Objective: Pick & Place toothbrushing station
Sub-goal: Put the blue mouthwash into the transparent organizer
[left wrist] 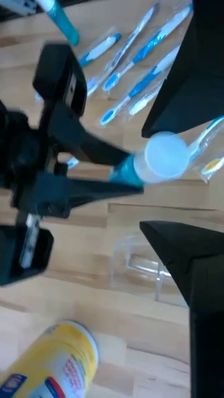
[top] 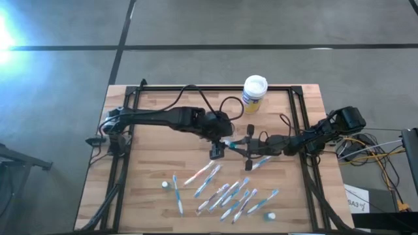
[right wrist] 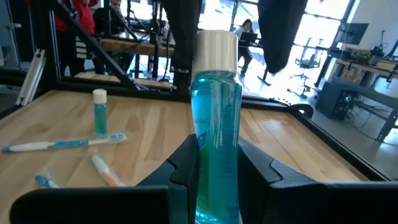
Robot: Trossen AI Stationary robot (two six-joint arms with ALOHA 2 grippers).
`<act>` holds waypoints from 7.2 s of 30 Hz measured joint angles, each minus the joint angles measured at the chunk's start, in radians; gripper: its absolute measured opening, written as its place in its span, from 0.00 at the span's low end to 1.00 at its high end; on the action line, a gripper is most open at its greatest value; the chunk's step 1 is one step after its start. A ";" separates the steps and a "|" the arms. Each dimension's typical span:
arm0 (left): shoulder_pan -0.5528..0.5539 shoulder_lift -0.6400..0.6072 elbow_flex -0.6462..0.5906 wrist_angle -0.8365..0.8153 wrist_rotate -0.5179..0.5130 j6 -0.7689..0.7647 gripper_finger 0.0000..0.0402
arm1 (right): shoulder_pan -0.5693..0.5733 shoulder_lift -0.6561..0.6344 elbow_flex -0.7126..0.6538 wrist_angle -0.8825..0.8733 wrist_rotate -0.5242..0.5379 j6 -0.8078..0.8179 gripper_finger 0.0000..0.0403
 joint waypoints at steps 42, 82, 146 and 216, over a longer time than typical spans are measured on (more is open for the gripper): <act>0.009 -0.003 -0.049 0.051 0.040 0.104 0.24 | 0.000 0.002 -0.001 -0.003 0.019 -0.001 0.17; 0.092 -0.060 -0.048 -0.184 -0.046 0.448 0.24 | 0.007 -0.463 -0.307 0.005 -0.143 0.132 0.53; 0.184 0.217 -0.052 -0.164 -0.028 0.614 0.53 | 0.006 -0.489 -0.329 0.001 -0.133 0.130 0.53; 0.287 0.152 -0.150 0.100 0.088 0.672 0.01 | 0.006 -0.488 -0.329 0.001 -0.133 0.100 0.53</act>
